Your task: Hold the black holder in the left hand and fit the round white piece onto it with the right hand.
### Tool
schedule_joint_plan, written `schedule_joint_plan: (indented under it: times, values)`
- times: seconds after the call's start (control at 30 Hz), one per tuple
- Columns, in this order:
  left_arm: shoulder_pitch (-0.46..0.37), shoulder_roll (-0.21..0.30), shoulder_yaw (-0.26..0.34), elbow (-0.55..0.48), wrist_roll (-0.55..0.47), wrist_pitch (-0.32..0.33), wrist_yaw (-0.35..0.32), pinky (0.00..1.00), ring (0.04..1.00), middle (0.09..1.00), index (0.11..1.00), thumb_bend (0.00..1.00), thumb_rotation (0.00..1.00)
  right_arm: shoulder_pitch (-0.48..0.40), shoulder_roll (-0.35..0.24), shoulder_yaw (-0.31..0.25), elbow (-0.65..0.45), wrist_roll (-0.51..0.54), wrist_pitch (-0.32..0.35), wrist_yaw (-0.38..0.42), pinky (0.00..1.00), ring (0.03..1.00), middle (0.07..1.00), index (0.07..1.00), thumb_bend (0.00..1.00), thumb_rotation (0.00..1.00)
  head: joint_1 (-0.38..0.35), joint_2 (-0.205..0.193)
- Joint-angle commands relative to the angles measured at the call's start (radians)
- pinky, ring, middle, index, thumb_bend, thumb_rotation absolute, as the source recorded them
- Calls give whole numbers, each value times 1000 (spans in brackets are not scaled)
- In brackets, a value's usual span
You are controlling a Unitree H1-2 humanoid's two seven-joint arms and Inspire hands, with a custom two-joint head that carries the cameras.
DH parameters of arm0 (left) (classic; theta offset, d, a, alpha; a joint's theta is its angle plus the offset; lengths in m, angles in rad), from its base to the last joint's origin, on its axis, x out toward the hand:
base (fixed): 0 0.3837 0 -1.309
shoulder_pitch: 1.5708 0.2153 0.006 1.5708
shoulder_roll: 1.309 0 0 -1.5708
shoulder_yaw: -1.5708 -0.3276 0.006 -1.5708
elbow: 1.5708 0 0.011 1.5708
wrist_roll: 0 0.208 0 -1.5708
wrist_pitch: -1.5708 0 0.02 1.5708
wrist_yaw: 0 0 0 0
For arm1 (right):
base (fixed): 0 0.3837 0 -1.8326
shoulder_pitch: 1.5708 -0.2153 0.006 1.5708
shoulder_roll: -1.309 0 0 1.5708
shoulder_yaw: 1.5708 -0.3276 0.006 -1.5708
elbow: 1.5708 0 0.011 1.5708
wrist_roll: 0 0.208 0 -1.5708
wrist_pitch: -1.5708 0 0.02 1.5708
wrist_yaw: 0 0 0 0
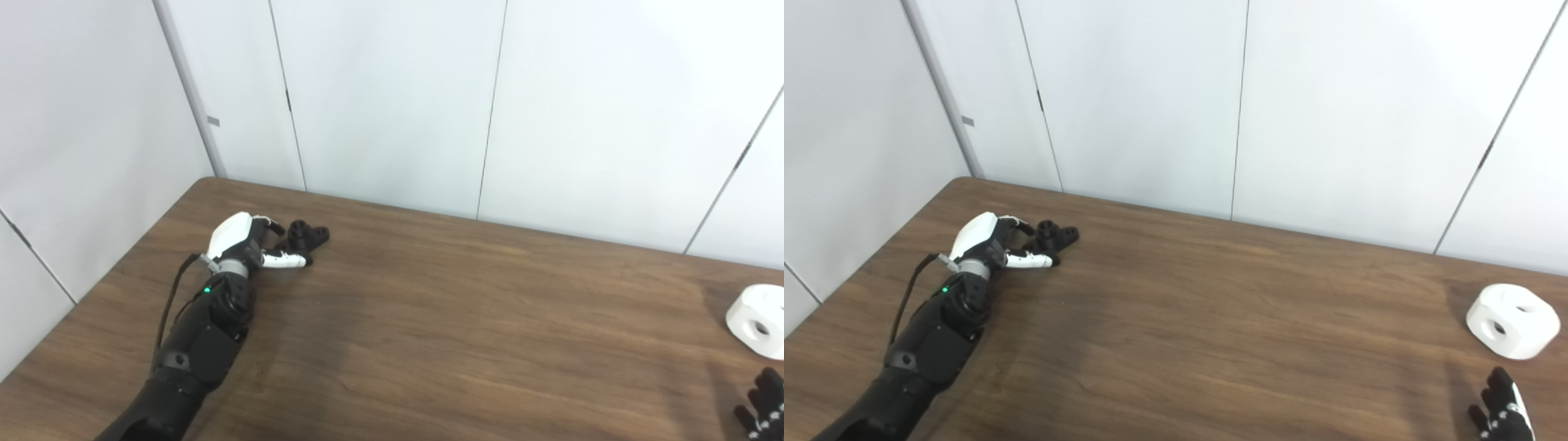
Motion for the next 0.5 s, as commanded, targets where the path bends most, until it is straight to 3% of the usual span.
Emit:
schedule_joint_plan:
  times: [0.0, 0.23, 0.47]
  values:
    - [-31, 23, 1, -31, -4, -6, -1, 1000, 1000, 927, 709, 867, 311, -3, -1, 0, -34, 6, 0, -2, 1000, 1000, 995, 982, 638, 1000, 1, 1]
    - [-28, 26, -10, -25, 7, 0, -2, 1000, 1000, 916, 692, 856, 303, -3, -1, -1, -40, 8, 3, -2, 1000, 1000, 995, 981, 633, 1000, 2, 3]
    - [-28, 16, 2, -10, -16, -13, 6, 993, 998, 895, 620, 833, 181, -2, -2, -3, -38, 15, 6, 0, 1000, 1000, 1000, 991, 624, 1000, 2, 3]
